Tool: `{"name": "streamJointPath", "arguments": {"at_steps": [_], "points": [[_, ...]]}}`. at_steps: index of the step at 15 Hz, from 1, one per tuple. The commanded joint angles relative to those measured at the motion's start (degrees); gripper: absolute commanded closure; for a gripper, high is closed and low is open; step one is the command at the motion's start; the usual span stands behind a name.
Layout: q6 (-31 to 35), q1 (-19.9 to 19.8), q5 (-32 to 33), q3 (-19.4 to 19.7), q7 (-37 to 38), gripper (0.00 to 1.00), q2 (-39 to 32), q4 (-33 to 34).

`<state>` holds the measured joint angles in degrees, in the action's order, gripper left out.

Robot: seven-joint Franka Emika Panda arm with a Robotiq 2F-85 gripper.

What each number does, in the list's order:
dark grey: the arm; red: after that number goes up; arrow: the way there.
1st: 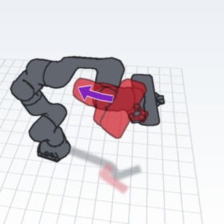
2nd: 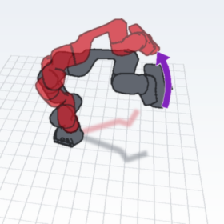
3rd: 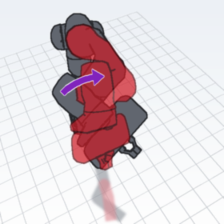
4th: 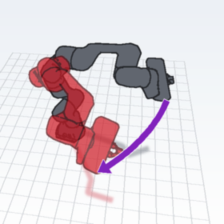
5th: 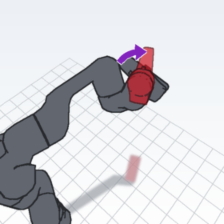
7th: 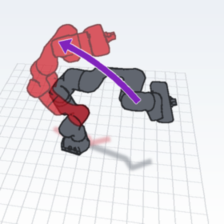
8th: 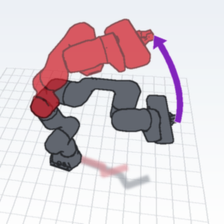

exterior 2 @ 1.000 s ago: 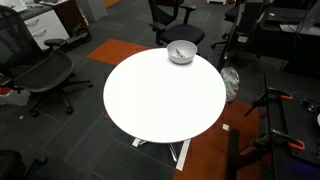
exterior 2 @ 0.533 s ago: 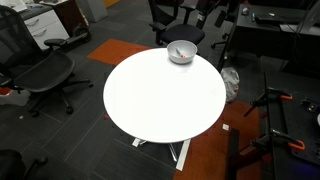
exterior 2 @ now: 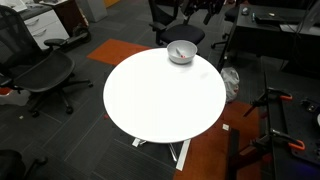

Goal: Take the marker out of the grey bowl

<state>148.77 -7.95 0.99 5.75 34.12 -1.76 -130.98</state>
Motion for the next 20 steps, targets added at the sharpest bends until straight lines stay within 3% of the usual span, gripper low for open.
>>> {"name": "streamJointPath", "arguments": {"at_steps": [1, 12, 20], "points": [[0.1, 0.2, 2.7, 2.4, 5.4, 0.0, -6.7, 6.0], [-3.8, 0.1, -2.8, 6.8, 2.3, 0.0, -25.3, 23.3], [-4.6, -1.9, -8.1, 5.7, -1.2, 0.0, -34.5, 29.7]]}}
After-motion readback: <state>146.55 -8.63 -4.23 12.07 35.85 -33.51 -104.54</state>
